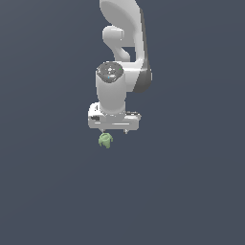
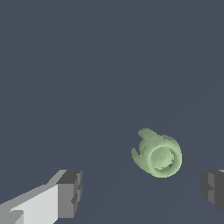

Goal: Pick up the object and move it to a goal position.

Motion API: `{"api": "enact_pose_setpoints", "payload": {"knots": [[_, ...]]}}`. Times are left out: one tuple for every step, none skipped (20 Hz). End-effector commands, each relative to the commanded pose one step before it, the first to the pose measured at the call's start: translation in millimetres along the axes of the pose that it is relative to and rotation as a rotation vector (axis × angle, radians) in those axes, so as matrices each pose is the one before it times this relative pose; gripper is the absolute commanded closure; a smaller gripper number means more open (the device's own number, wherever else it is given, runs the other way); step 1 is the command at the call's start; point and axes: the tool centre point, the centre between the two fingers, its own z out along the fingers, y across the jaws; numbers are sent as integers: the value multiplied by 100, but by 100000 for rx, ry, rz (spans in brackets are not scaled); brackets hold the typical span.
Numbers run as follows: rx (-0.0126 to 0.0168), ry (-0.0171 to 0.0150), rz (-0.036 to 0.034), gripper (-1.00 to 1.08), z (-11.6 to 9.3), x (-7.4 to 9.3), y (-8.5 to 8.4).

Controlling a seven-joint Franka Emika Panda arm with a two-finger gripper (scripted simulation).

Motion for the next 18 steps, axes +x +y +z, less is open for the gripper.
{"api": "enact_pose_setpoints", "payload": {"knots": [[0,0,0,-92,0,0,1],[-36,63,-65,-92,-59,22,20],[-104,184,-191,-92,-174,65,60],[-169,292,-318,-92,-282,105,98],[-230,384,-453,-92,-381,140,129],[-281,446,-597,-92,-461,163,141],[-245,362,-582,-92,-401,137,108],[-171,231,-472,-92,-282,93,61],[-101,119,-338,-92,-169,54,22],[-40,34,-188,-92,-70,21,-4],[0,0,0,-92,-2,-10,-4],[55,-70,160,-92,91,-19,-11],[64,-35,384,-92,120,-34,21],[78,-8,613,-92,154,-40,61],[92,13,832,-92,191,-48,95],[109,25,1048,-92,234,-59,125],[130,23,1255,-92,283,-72,148],[150,16,1459,-92,334,-87,170]]}}
